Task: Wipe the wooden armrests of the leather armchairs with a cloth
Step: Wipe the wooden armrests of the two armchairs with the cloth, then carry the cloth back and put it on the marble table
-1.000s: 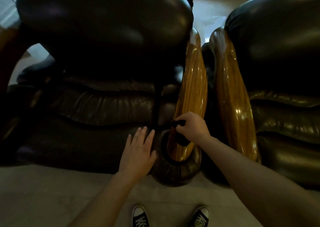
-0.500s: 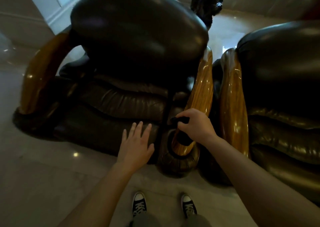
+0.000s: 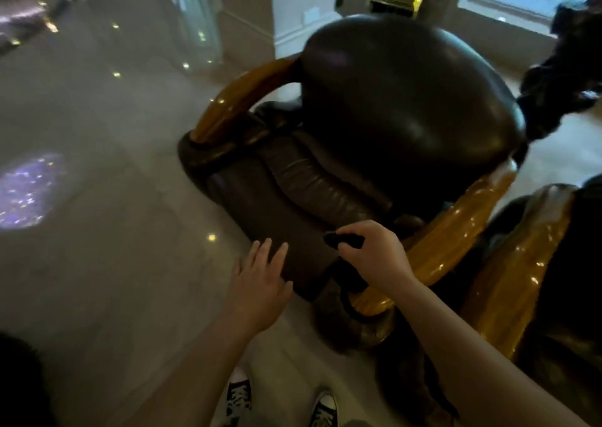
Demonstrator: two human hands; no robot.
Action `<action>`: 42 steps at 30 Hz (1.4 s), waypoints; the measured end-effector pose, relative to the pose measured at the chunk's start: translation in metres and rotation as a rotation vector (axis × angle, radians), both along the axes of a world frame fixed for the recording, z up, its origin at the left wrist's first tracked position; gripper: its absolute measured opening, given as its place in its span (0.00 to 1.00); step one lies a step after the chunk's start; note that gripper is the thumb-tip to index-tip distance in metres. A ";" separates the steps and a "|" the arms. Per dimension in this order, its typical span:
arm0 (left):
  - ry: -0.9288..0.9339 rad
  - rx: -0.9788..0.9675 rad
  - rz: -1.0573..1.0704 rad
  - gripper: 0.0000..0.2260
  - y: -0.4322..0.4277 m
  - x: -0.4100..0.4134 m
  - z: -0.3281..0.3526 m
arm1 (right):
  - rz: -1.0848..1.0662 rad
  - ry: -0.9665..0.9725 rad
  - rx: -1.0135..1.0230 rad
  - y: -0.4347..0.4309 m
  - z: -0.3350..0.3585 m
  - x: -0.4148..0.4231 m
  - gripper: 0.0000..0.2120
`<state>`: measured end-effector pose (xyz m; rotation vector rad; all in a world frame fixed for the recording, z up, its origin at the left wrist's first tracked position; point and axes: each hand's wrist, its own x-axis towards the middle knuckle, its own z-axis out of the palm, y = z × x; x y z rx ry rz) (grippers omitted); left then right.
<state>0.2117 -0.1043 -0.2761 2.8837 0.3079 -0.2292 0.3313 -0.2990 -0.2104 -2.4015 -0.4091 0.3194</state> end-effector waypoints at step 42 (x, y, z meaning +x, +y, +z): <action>0.048 -0.020 1.184 0.33 0.191 -0.535 0.021 | 1.255 0.044 0.028 0.428 0.003 -0.421 0.05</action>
